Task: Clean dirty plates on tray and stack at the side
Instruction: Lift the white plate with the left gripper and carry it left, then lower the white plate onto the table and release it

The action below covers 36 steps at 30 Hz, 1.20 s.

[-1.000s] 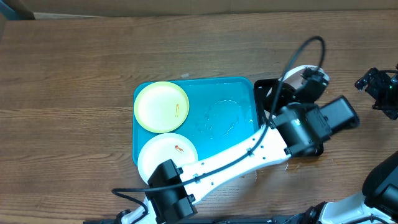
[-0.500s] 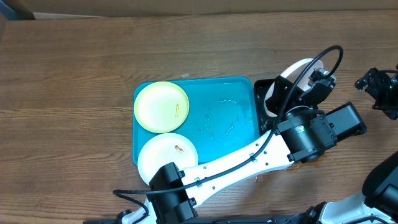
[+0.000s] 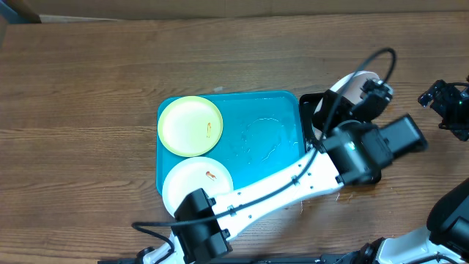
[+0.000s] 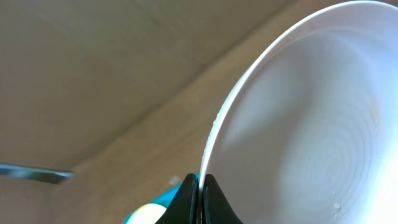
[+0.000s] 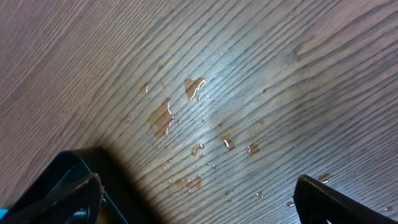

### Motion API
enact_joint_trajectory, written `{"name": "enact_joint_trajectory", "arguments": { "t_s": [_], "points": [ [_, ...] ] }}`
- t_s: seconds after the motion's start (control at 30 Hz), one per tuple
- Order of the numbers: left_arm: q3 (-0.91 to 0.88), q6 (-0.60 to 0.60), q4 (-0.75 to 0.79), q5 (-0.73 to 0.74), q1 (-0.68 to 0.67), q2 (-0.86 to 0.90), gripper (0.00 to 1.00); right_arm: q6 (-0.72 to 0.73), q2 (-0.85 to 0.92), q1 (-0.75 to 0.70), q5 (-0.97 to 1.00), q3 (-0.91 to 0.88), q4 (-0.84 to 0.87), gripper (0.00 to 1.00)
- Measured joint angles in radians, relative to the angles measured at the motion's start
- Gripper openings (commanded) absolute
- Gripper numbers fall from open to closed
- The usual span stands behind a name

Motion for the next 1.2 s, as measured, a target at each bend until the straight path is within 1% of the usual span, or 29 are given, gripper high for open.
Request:
{"name": "enact_joint_trajectory", "arguments": {
  "t_s": [0.1, 0.23, 0.27, 0.3, 0.43, 0.53, 0.63, 0.73, 0.83, 0.9, 0.93, 1.0, 1.2],
  "points": [
    [0.000, -0.008, -0.011, 0.142, 0.065, 0.000, 0.04, 0.000, 0.000, 0.000, 0.000, 0.000, 0.000, 1.00],
    [0.000, -0.014, -0.032, 0.369, 0.200, 0.000, 0.04, 0.000, 0.000, 0.000, 0.000, 0.000, -0.001, 1.00],
    [0.000, -0.016, -0.043, 0.442, 0.244, 0.000, 0.04, 0.000, 0.000, 0.000, 0.000, 0.000, 0.000, 1.00],
    [0.000, -0.022, -0.055, 0.553, 0.316, 0.000, 0.04, 0.000, 0.000, 0.000, 0.000, 0.000, 0.000, 1.00],
    [0.001, -0.027, -0.095, 0.827, 0.502, 0.000, 0.04, 0.000, 0.000, 0.000, 0.000, 0.000, 0.000, 1.00],
    [0.001, -0.058, -0.150, 0.969, 0.653, 0.000, 0.04, 0.000, 0.000, 0.000, 0.000, 0.000, 0.000, 1.00],
    [0.002, -0.099, -0.211, 1.037, 0.801, 0.000, 0.04, 0.000, 0.000, 0.000, 0.000, 0.000, 0.000, 1.00],
    [0.002, -0.132, -0.273, 1.076, 0.996, 0.000, 0.04, 0.000, 0.000, 0.000, 0.000, 0.000, 0.000, 1.00],
    [0.002, -0.161, -0.307, 1.074, 1.178, 0.000, 0.04, 0.000, 0.000, 0.000, 0.000, 0.000, 0.000, 1.00],
    [0.002, -0.177, -0.319, 1.068, 1.266, 0.000, 0.04, 0.000, 0.000, 0.000, 0.000, 0.000, -0.001, 1.00],
    [-0.001, -0.192, -0.326, 1.058, 1.349, 0.000, 0.04, 0.000, 0.000, 0.000, 0.000, 0.000, 0.000, 1.00],
    [-0.021, -0.206, -0.327, 1.040, 1.444, 0.000, 0.04, 0.000, 0.000, 0.000, 0.000, 0.000, 0.000, 1.00],
    [-0.158, -0.256, -0.278, 0.985, 1.568, 0.000, 0.04, 0.000, 0.000, 0.000, 0.000, 0.000, 0.000, 1.00]
  ]
}}
